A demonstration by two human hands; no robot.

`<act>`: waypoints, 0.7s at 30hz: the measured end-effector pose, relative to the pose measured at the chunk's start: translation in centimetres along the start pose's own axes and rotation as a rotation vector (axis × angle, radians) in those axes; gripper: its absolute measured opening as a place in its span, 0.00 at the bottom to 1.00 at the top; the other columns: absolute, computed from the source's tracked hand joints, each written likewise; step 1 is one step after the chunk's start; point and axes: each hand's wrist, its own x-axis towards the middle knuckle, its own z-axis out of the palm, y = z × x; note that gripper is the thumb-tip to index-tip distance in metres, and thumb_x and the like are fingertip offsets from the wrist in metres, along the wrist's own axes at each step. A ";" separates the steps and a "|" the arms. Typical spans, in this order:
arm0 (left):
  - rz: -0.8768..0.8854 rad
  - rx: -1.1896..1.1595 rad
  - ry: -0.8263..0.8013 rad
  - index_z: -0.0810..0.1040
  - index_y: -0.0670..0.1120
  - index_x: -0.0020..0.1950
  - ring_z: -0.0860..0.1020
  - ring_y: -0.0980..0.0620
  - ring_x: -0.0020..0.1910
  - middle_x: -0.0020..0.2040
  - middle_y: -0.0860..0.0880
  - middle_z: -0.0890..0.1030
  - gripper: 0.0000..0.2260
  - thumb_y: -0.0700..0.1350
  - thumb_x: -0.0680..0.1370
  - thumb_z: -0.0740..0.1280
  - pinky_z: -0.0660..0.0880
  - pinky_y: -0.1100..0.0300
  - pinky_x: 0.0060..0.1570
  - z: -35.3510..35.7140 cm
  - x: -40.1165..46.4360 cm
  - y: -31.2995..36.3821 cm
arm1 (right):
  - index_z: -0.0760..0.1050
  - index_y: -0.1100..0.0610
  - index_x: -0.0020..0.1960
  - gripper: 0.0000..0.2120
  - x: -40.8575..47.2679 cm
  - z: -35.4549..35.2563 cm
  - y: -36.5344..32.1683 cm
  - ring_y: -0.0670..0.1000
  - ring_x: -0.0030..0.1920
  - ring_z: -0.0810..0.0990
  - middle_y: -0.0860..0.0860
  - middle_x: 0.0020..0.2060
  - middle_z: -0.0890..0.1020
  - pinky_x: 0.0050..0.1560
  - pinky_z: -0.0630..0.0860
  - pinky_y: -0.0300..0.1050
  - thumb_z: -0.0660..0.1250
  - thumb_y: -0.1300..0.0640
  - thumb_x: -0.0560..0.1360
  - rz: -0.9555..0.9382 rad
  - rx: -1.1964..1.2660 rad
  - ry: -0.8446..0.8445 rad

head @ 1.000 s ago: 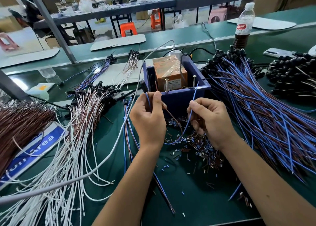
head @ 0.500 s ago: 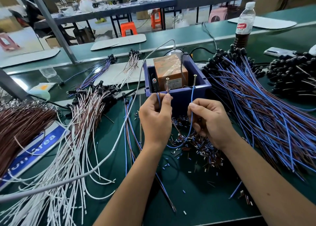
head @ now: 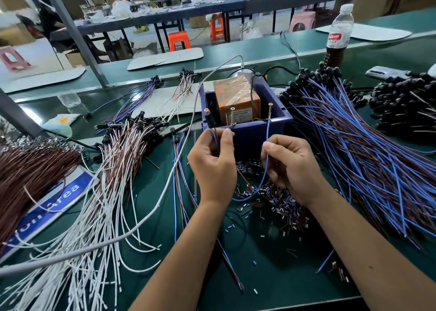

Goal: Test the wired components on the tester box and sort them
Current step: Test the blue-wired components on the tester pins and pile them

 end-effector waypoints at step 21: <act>-0.361 -0.011 -0.379 0.82 0.46 0.39 0.71 0.56 0.28 0.26 0.57 0.74 0.18 0.45 0.85 0.59 0.67 0.60 0.32 17.4 0.3 7.5 | 0.72 0.50 0.56 0.21 -3.6 -15.5 -9.9 0.48 0.47 0.76 0.49 0.50 0.78 0.55 0.76 0.50 0.64 0.38 0.70 -0.167 -0.630 1.382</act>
